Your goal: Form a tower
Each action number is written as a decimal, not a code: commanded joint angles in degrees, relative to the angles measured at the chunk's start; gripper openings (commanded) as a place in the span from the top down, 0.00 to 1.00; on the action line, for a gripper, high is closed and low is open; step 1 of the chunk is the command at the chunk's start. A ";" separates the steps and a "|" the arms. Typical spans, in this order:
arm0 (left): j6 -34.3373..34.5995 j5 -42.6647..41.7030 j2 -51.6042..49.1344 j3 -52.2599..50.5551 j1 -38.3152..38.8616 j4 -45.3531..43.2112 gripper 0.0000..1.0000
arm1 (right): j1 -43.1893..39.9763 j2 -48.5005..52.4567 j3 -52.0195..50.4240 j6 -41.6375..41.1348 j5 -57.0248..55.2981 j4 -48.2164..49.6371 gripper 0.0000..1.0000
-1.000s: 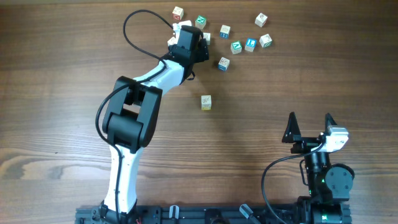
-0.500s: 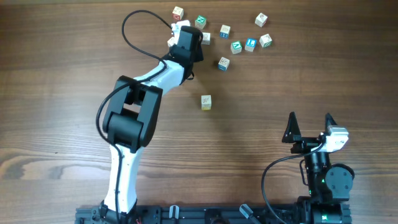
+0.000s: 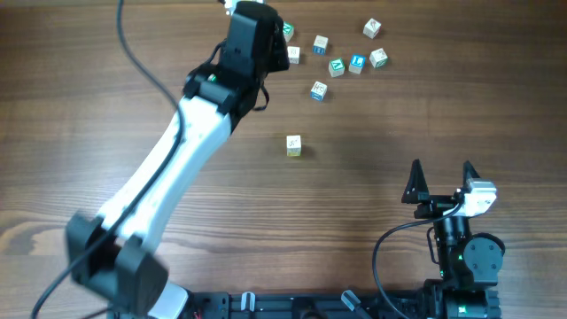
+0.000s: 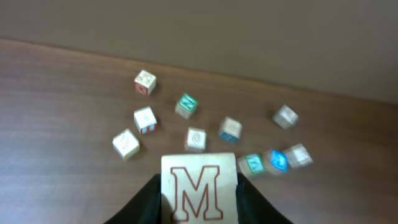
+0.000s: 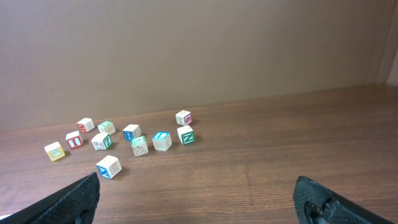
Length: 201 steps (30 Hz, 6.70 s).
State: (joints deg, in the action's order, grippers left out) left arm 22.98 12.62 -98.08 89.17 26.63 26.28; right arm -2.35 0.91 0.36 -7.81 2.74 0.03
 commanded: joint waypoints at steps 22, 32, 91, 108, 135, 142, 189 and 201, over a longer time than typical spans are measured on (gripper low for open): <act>16.98 0.52 1.40 0.09 19.28 29.68 0.66 | 0.63 -0.33 -0.07 0.26 0.09 0.11 0.01; 16.94 8.85 -7.58 0.00 19.21 30.49 0.67 | 2.36 -0.33 -0.07 0.26 0.09 0.11 0.00; 43.93 13.07 -5.57 -23.28 26.01 3.08 0.00 | 2.40 -0.33 -0.07 0.26 0.09 0.11 0.00; 43.91 5.16 -12.96 -23.28 21.46 -1.95 0.27 | 2.56 -0.33 -0.07 0.24 0.09 0.11 0.00; 33.77 -8.87 -1.95 -22.16 25.29 1.60 0.69 | 2.56 -0.33 -0.07 0.24 0.09 0.11 0.00; 19.93 3.96 4.33 -20.52 25.16 1.62 0.61 | 2.56 -0.33 -0.07 0.24 0.09 0.11 0.00; 27.74 -6.32 -16.26 -15.06 21.09 -0.68 0.96 | 2.56 -0.33 -0.07 0.24 0.09 0.11 0.00; 9.84 1.01 -1.29 -2.03 19.54 18.62 0.96 | 2.56 -0.33 -0.07 0.26 0.09 0.11 0.00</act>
State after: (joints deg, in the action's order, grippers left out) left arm 38.33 12.12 -102.24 84.84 47.83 43.72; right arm -0.12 0.91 0.36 -7.81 2.74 0.03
